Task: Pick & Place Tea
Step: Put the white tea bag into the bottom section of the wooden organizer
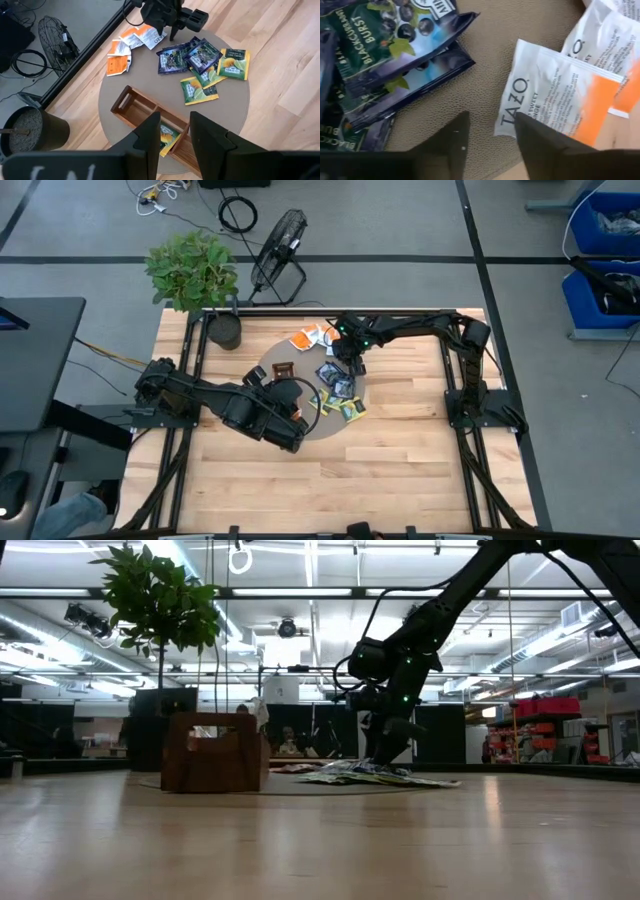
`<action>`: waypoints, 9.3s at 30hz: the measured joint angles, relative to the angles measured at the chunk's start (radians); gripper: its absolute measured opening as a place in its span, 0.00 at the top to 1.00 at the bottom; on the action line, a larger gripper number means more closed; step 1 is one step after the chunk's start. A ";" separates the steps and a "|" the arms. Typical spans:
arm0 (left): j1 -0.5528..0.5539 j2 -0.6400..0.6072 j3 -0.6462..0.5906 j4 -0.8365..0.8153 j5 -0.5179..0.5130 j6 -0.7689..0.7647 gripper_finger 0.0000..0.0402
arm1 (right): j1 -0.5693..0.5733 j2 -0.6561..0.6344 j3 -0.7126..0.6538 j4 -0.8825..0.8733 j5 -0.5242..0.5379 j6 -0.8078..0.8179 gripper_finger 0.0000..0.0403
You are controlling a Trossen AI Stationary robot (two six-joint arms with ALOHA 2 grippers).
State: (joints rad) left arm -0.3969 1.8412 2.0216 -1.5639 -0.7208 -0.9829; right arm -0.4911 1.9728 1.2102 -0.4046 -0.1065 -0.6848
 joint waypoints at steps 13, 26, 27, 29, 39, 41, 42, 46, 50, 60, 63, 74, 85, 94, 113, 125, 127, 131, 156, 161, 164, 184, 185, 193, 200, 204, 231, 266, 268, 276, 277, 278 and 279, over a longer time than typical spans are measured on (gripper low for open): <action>0.000 0.000 0.000 0.023 0.000 0.001 0.73 | 0.000 0.002 -0.001 -0.013 -0.008 0.038 0.99; 0.000 0.000 0.000 0.026 0.001 0.002 0.73 | 0.045 -0.057 0.046 -0.073 0.053 0.049 1.00; 0.000 0.000 0.000 0.026 0.001 0.002 0.73 | 0.050 -0.062 0.051 -0.079 0.053 0.049 1.00; 0.000 0.000 0.000 0.027 0.001 0.002 0.73 | 0.059 -0.073 0.063 -0.086 0.051 0.049 1.00; -0.001 0.000 0.000 0.033 0.002 0.002 0.73 | 0.058 -0.093 0.104 -0.108 0.079 0.031 0.92; -0.001 0.000 0.000 0.034 0.002 0.002 0.73 | 0.040 -0.093 0.104 -0.108 0.070 0.056 0.83; -0.002 0.000 0.000 0.035 0.002 0.001 0.73 | 0.029 -0.093 0.104 -0.107 0.062 0.070 0.77; -0.002 0.000 0.000 0.036 0.002 0.001 0.73 | -0.014 -0.091 0.104 -0.088 0.038 0.145 0.50; -0.002 0.000 0.000 0.039 0.002 0.001 0.73 | -0.040 -0.066 0.105 -0.043 0.013 0.235 0.25; -0.003 0.000 0.000 0.042 0.002 0.002 0.73 | -0.042 0.046 0.104 0.018 0.038 0.272 0.04; -0.005 0.000 0.000 0.042 0.001 0.002 0.73 | -0.046 0.065 0.105 0.034 0.035 0.287 0.06; -0.005 0.000 0.000 0.042 0.001 0.002 0.73 | -0.050 0.077 0.106 0.029 0.020 0.284 0.27; -0.006 0.000 0.000 0.042 0.001 0.001 0.73 | -0.048 0.076 0.106 0.008 0.028 0.280 0.77; -0.006 0.000 0.000 0.044 0.001 0.001 0.73 | -0.041 0.073 0.106 -0.007 0.042 0.266 0.99; -0.006 0.000 0.000 0.044 0.011 0.014 0.73 | -0.006 -0.233 0.102 -0.226 -0.076 0.259 1.00; -0.006 0.000 0.000 0.225 0.079 0.637 0.73 | 0.203 -0.536 0.103 -0.285 -0.495 0.380 1.00; -0.006 0.000 0.000 0.315 0.079 0.791 0.73 | 0.250 -0.565 0.104 -0.262 -0.497 0.392 1.00; -0.006 0.000 0.000 0.473 0.079 0.989 0.73 | 0.330 -0.597 0.104 -0.242 -0.493 0.397 1.00; 0.056 0.000 0.000 0.628 0.161 1.099 0.73 | 0.450 -0.610 0.104 -0.146 -0.443 0.408 1.00; 0.064 0.000 0.000 0.631 0.161 1.099 0.73 | 0.450 -0.610 0.104 -0.129 -0.444 0.418 1.00; 0.064 0.000 0.000 0.631 0.160 1.089 0.74 | 0.450 -0.610 0.104 -0.130 -0.443 0.418 1.00; 0.031 0.000 0.000 0.549 0.073 0.854 0.99 | 0.450 -0.628 0.105 -0.167 -0.378 0.407 0.78; 0.021 0.000 0.000 0.526 0.040 0.824 0.99 | 0.450 -0.633 0.105 -0.169 -0.376 0.404 0.74; -0.093 0.000 0.000 0.363 -0.324 0.461 1.00 | 0.450 -0.711 0.105 -0.240 -0.335 0.414 0.54; -0.222 0.031 0.000 0.186 -0.636 -0.029 1.00 | 0.450 -0.756 0.070 -0.264 -0.268 0.442 0.52; -0.253 0.094 0.000 0.174 -0.708 -0.198 1.00 | 0.450 -0.770 0.000 -0.201 -0.233 0.487 0.54; -0.189 0.362 -0.001 -0.007 -0.479 -0.884 1.00 | 0.747 -0.963 -0.371 -0.004 -0.031 0.752 0.61; -0.133 -0.021 0.002 0.234 -0.416 -0.179 1.00 | 0.809 -0.968 -0.376 0.206 0.133 0.218 0.61; -0.118 -0.019 0.002 0.250 -0.424 -0.164 1.00 | 0.808 -0.964 -0.374 0.286 0.159 0.093 0.61; -0.065 0.010 0.000 0.253 -0.391 -0.133 1.00 | 0.781 -0.776 -0.105 0.097 0.204 -0.078 0.59; -0.064 0.013 0.000 0.256 -0.391 -0.127 1.00 | 0.777 -0.739 -0.059 0.048 0.204 -0.084 0.58; -0.064 0.016 0.000 0.255 -0.391 -0.122 1.00 | 0.769 -0.704 -0.013 -0.009 0.205 -0.092 0.56; -0.065 0.019 0.000 0.251 -0.389 -0.122 1.00 | 0.762 -0.671 0.029 -0.052 0.204 -0.101 0.55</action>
State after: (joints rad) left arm -0.4620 1.8597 2.0220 -1.3126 -1.1099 -1.1049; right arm 0.2706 1.3016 1.2391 -0.4567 0.0977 -0.7862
